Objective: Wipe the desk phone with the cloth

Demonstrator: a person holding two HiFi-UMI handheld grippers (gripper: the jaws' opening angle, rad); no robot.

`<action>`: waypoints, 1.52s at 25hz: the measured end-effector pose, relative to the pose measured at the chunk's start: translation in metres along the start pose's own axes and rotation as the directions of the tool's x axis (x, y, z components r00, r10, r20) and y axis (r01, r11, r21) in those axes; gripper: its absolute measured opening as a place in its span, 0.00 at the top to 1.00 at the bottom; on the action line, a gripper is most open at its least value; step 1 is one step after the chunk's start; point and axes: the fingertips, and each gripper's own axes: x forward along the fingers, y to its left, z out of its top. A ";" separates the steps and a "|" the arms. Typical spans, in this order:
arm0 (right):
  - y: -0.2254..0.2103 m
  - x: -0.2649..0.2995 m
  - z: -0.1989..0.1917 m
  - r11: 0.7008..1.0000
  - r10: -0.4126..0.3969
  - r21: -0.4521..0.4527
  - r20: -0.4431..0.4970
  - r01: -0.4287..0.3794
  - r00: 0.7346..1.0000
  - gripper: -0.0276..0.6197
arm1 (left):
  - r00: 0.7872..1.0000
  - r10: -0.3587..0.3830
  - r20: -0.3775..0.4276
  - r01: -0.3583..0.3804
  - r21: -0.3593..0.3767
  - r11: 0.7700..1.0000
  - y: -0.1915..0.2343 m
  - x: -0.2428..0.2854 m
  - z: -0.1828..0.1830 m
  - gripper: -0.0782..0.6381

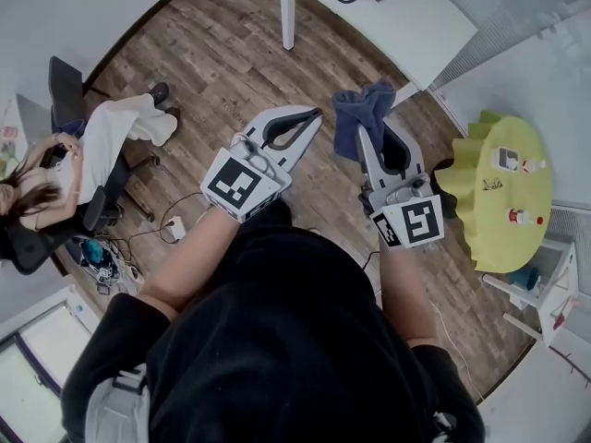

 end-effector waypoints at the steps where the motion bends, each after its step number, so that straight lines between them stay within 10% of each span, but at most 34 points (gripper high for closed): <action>1: -0.004 0.010 -0.001 1.000 -0.008 0.001 -0.005 0.008 1.000 0.82 | 1.000 -0.004 0.000 0.004 -0.008 1.000 0.011 0.003 -0.001 0.88; 20: -0.049 0.125 -0.028 0.995 -0.097 0.026 -0.063 0.099 0.993 0.82 | 0.997 -0.066 -0.026 0.065 -0.048 0.997 0.139 0.042 -0.017 0.88; 38: -0.199 0.163 -0.031 0.999 -0.016 0.027 -0.037 0.017 0.999 0.82 | 0.998 -0.008 -0.067 0.007 -0.015 1.000 0.177 0.182 -0.012 0.88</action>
